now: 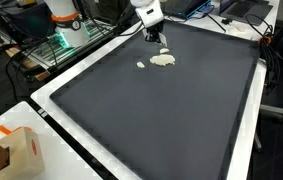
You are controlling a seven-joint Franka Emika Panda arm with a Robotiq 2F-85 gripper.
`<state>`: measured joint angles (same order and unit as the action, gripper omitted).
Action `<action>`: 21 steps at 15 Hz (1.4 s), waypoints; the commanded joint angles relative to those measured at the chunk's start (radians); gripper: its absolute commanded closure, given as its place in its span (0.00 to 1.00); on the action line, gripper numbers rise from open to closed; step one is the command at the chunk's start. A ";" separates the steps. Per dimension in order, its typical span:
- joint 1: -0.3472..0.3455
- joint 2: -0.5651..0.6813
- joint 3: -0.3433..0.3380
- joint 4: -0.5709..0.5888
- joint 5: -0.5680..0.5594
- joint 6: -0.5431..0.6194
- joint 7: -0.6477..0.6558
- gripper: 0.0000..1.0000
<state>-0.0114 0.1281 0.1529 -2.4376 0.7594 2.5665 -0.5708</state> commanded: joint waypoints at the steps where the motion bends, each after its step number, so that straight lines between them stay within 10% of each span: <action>1: 0.037 -0.061 -0.014 -0.059 -0.066 0.041 0.109 0.99; 21: 0.090 -0.196 -0.008 -0.060 -0.823 -0.026 0.998 0.99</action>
<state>0.0655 -0.0364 0.1474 -2.4968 0.0096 2.5904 0.3388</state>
